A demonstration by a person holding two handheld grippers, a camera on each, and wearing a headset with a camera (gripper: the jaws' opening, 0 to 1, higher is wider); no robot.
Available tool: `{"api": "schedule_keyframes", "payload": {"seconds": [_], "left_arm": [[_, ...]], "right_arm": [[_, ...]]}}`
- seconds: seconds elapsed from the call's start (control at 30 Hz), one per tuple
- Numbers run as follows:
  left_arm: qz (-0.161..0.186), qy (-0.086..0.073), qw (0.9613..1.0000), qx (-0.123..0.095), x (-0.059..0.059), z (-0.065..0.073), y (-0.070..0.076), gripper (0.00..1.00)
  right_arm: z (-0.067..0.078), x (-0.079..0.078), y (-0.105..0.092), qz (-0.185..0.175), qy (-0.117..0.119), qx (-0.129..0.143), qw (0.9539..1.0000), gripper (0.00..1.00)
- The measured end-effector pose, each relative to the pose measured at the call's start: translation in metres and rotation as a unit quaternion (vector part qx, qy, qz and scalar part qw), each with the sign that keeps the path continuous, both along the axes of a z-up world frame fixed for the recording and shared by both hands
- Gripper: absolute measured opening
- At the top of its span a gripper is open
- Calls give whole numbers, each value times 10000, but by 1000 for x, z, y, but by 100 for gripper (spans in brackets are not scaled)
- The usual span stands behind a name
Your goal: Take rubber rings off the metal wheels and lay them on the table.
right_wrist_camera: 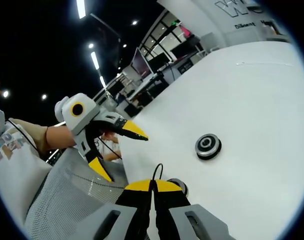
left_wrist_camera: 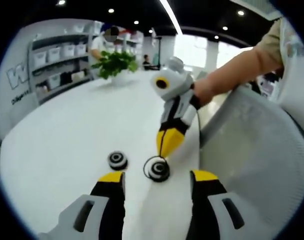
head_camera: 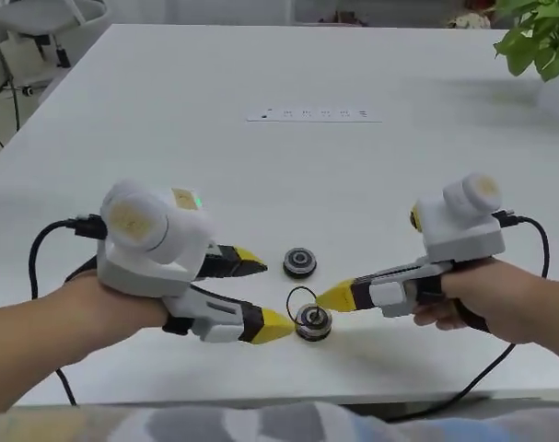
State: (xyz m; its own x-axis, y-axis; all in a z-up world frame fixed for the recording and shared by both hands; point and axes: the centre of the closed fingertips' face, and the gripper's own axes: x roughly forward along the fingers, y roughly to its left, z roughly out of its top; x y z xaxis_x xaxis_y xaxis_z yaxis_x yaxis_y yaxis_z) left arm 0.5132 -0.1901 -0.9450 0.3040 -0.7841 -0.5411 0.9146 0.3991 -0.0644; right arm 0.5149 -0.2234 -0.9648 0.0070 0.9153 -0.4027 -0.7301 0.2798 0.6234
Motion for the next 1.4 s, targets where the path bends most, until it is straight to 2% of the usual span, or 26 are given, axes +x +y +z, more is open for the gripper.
{"api": "schedule_keyframes", "payload": {"seconds": [0.13, 0.3, 0.67, 0.83, 1.13, 1.33, 1.4], "left_arm": [[92, 46, 9999, -70, -3, 2, 10, 55], [207, 40, 9998, -13, -5, 0, 22, 62], [485, 47, 9988, -76, -4, 2, 44, 64], [560, 67, 9984, -67, -5, 1, 50, 64], [657, 87, 9978, -74, -6, -1, 56, 64], [670, 102, 9977, -48, -8, -3, 58, 64], [668, 104, 9977, -31, -8, -4, 58, 64]], "right_arm": [[5, 1, 7, 58, -34, 9, 10000, 0], [8, 6, 18, 70, -45, 54, 10000, 0], [3, 14, 41, 140, -71, -6, 9999, 0], [-4, 16, 49, 150, -49, -72, 9998, 0], [-23, 19, 51, 167, -69, -353, 9992, 0], [-32, 29, 48, 51, -194, -561, 9982, 0], [-34, 31, 47, 12, -218, -610, 9979, 3]]}}
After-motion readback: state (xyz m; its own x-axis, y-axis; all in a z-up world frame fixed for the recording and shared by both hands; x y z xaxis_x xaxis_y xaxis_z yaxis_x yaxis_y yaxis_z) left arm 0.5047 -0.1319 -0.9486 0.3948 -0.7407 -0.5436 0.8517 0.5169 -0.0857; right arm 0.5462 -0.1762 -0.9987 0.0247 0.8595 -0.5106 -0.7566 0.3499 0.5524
